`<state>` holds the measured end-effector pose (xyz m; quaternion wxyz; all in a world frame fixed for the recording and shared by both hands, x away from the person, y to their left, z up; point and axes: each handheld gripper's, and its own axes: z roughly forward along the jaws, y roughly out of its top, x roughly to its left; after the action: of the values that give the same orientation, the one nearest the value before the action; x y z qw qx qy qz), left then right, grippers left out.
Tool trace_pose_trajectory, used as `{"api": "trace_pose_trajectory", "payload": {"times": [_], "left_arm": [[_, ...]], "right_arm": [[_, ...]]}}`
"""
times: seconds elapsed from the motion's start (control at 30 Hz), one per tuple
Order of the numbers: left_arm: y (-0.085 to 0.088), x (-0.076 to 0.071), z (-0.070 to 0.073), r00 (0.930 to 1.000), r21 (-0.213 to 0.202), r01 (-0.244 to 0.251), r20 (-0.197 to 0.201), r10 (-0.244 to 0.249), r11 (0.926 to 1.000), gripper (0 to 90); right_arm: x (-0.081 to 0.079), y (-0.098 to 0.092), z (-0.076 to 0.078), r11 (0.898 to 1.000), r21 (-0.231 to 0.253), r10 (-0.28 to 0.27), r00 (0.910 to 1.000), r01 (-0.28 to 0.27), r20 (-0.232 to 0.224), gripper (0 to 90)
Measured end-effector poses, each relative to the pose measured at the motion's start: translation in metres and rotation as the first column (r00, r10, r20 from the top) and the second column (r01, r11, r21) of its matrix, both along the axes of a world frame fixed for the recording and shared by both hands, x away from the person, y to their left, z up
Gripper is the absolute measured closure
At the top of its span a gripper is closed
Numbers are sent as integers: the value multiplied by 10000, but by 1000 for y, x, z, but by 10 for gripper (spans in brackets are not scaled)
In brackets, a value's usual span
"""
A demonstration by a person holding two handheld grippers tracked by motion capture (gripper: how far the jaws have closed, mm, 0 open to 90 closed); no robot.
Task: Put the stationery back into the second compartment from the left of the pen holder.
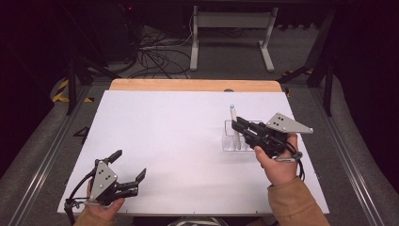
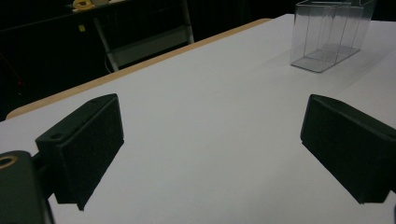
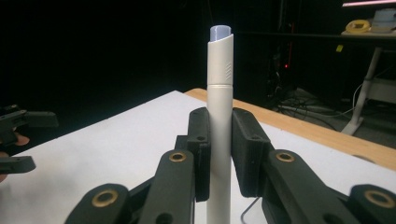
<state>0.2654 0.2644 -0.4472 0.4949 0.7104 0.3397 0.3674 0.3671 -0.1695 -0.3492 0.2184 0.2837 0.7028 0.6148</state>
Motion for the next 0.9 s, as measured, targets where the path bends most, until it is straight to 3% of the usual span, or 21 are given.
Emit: {"api": "trace_pose_trajectory", "payload": {"times": [0.17,0.47,0.67,0.83,0.9], "left_arm": [[0,0,0,10000,3,-1,1,1,10000,67],[0,0,0,10000,-27,4,-27,-4,10000,67],[0,0,0,10000,-31,-3,-28,3,10000,67],[0,0,0,10000,-6,-10,0,10,10000,68],[0,0,0,10000,-24,-4,-12,4,10000,67]], "right_arm": [[6,-6,0,9997,-65,-252,9981,256,568,787],[20,-15,-3,9969,116,-790,9930,782,875,787],[33,-18,-8,9917,69,-1282,9847,1283,1179,787],[42,-18,-14,9900,-266,-1341,9825,1386,1290,786],[44,-19,-16,9817,-542,-1747,9762,1828,1288,786]]}}
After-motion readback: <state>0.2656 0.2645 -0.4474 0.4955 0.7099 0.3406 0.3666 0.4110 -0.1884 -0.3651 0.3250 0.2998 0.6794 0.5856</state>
